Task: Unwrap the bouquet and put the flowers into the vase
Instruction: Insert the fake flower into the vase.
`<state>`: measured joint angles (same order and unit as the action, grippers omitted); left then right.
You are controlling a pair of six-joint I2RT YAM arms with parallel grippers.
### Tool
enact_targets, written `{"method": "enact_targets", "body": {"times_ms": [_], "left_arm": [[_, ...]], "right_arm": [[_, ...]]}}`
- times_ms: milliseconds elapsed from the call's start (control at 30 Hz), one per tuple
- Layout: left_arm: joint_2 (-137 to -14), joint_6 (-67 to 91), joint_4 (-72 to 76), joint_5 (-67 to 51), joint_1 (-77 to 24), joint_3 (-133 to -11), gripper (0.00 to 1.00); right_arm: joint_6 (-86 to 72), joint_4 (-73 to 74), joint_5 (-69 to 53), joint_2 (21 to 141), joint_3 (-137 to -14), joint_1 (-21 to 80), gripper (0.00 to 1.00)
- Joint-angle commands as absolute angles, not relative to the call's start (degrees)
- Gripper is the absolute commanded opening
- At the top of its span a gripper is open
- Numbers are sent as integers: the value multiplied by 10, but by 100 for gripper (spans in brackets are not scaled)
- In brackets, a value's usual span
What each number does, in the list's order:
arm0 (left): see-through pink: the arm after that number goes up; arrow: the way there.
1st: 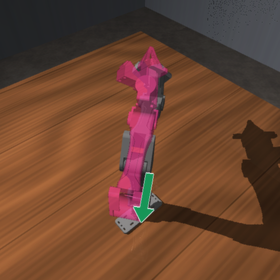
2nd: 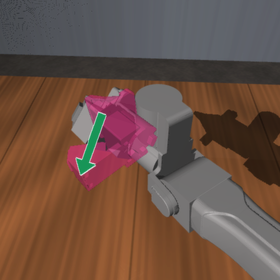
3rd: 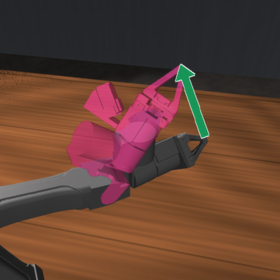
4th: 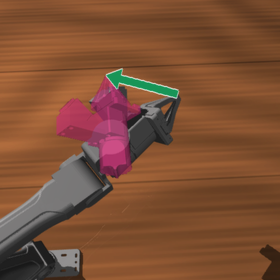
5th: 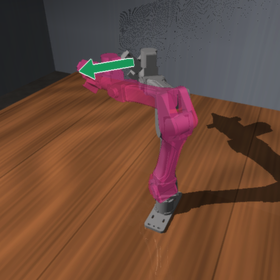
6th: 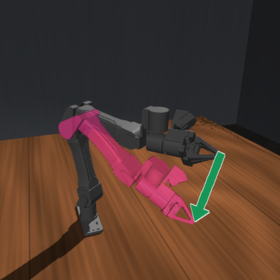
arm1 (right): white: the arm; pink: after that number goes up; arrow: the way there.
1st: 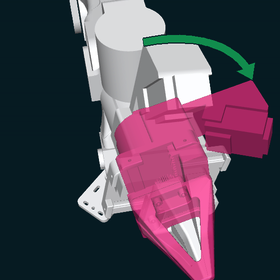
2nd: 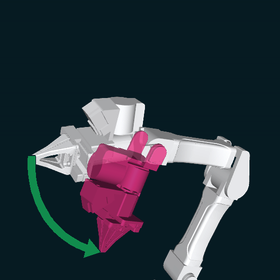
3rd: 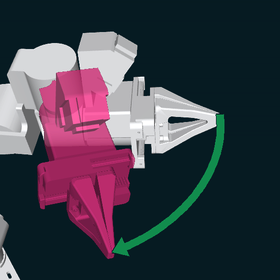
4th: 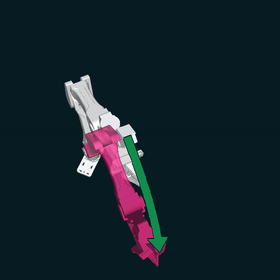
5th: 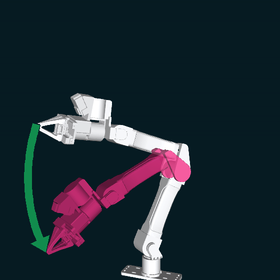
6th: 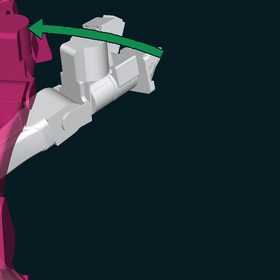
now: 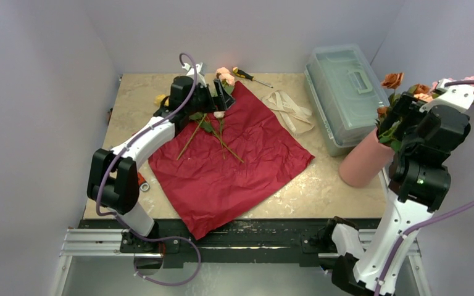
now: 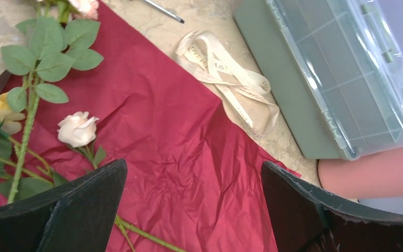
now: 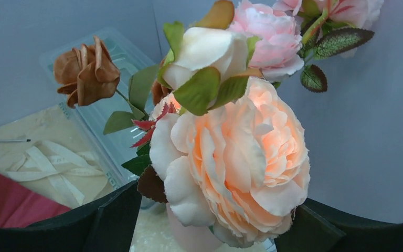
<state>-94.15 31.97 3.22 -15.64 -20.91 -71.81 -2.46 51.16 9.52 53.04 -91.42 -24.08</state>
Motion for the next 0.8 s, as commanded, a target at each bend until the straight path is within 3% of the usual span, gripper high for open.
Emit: {"method": "enact_targets", "body": {"times_ms": [0,167,767], "left_arm": [[-947,326,12,-130,-198,-741,100],[-952,325,1,-118,-193,-740,100],[-970,336,-35,-99,-186,-742,100]], "right_arm": [[5,551,105,504,-903,-244,89],[59,606,48,501,-940,-244,98],[116,658,-88,647,-1279,-244,98]]}}
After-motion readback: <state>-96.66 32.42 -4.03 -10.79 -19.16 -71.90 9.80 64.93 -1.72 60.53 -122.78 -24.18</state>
